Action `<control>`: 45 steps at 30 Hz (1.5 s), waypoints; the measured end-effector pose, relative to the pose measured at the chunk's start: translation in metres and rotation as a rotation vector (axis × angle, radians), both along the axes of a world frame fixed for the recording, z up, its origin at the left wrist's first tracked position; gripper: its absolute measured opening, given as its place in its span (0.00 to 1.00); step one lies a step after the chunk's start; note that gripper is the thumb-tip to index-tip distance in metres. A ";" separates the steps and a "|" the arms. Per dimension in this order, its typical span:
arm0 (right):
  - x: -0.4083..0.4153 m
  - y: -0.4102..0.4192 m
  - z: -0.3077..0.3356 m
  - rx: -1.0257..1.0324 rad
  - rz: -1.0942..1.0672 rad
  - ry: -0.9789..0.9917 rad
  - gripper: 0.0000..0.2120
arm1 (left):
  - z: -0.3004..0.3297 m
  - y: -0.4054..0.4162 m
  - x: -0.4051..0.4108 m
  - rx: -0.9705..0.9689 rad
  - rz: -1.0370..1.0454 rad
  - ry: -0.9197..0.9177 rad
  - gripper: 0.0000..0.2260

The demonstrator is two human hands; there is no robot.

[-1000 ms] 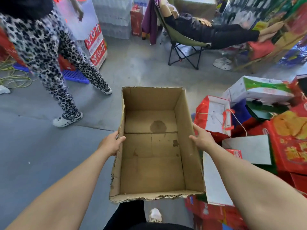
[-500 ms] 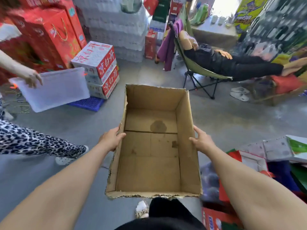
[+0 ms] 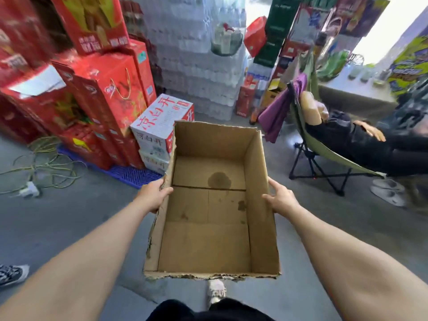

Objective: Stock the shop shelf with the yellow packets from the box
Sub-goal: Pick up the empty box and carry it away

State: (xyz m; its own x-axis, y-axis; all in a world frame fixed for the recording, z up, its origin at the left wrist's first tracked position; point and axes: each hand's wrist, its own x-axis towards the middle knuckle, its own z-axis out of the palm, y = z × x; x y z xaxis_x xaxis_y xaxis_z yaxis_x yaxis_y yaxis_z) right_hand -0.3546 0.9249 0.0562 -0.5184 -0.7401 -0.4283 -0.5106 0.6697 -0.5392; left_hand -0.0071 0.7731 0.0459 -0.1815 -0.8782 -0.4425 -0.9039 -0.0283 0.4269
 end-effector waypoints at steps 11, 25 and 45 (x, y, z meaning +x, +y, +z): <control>0.044 -0.266 0.000 -0.016 -0.003 0.033 0.32 | 0.013 -0.275 0.041 -0.043 -0.056 -0.032 0.26; 0.089 -0.464 -0.028 -0.037 -0.167 -0.037 0.31 | 0.021 -0.512 0.055 -0.012 -0.180 -0.084 0.26; 0.040 -0.654 -0.077 0.090 -0.141 -0.023 0.32 | -0.073 -0.714 0.003 0.092 -0.146 -0.141 0.26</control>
